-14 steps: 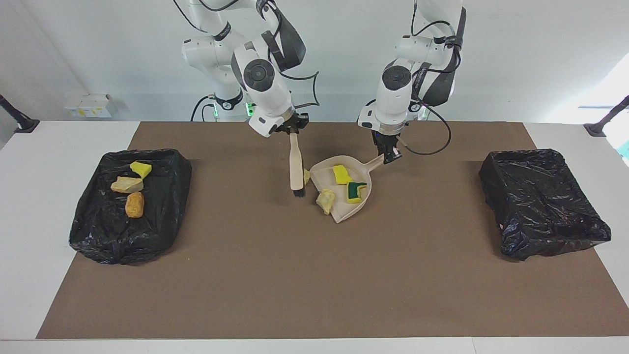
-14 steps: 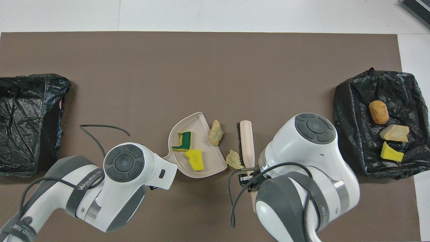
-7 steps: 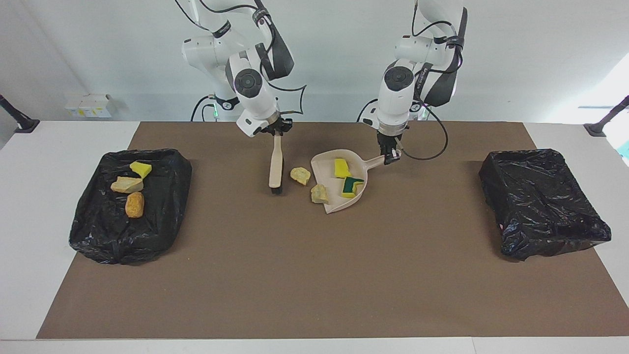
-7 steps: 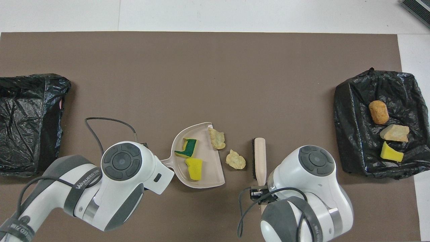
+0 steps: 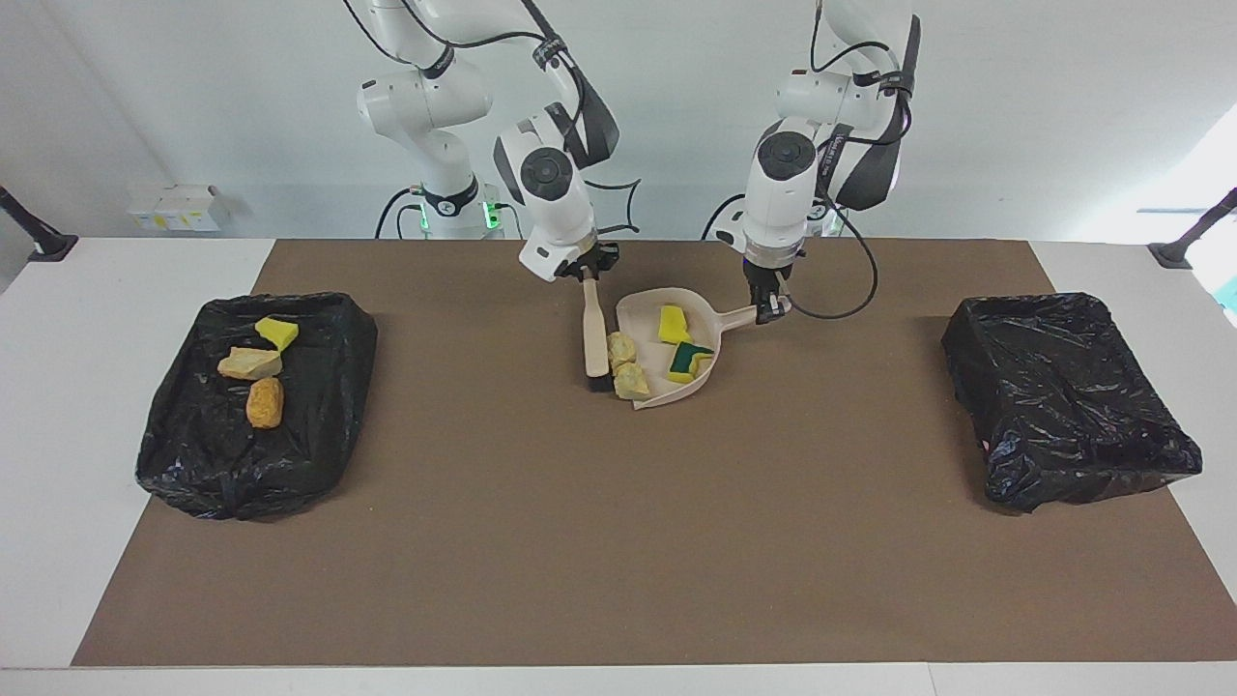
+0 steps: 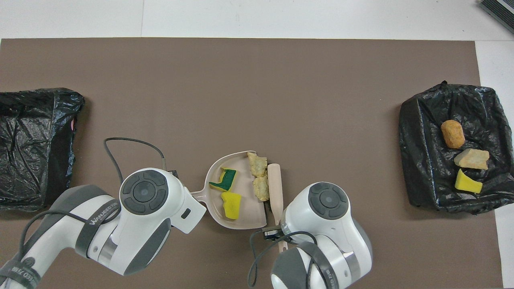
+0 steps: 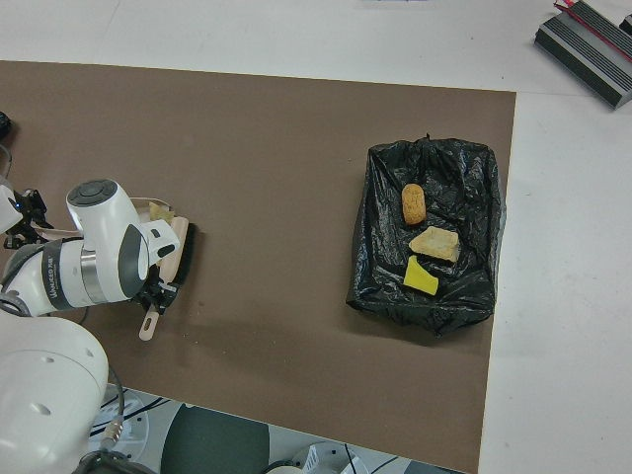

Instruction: Sweep and dump trash in bin

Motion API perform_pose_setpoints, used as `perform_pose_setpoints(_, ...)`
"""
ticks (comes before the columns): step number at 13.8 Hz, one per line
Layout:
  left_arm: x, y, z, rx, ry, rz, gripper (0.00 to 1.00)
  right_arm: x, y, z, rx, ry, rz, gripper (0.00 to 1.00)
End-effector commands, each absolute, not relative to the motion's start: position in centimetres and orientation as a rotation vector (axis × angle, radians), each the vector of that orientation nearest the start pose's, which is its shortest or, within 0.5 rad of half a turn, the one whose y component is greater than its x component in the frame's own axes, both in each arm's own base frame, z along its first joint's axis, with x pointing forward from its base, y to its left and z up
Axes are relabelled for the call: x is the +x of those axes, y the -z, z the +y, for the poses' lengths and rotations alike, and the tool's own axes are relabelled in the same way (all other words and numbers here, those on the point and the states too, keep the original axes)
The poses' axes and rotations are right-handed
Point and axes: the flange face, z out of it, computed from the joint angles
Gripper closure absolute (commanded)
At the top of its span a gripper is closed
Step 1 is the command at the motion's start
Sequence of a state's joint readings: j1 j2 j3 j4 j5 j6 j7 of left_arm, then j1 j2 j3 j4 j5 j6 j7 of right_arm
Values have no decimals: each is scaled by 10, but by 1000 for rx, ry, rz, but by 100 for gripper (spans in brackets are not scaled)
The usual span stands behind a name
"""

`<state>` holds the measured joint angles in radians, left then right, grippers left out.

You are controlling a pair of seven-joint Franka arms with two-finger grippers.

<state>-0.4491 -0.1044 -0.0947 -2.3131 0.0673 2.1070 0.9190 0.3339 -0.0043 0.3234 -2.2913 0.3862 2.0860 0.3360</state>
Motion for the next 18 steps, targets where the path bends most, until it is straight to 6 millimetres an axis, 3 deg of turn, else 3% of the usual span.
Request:
perform_pose_setpoints(1, 408, -373, -241, -2288, -183, 2054, 100, 377, -338, 362, -2821, -423, -122, 100)
perform_pose_setpoints(3, 407, -373, -241, -2344, -175, 1986, 100, 374, -339, 367, -2802, -428, -116, 100)
perform_pose_setpoints(5, 408, -373, -241, -2386, -170, 1932, 100, 372, -344, 357, -2817, -493, -129, 100)
perform_pose_setpoints(9, 411, -375, -241, -2505, -156, 1766, 100, 386, -382, 296, -2881, -586, -133, 100)
perform_pose_setpoints(12, 413, -378, -240, -2576, -140, 1661, 100, 389, -406, 270, -2951, -570, -141, 100)
perform_pose_setpoints(15, 420, -385, -230, -2671, -116, 1508, 100, 387, -426, 268, -3008, -531, -164, 100)
perform_pose_setpoints(18, 443, -416, -210, -2747, -34, 1365, 100, 380, -429, 281, -3064, -417, -78, 100)
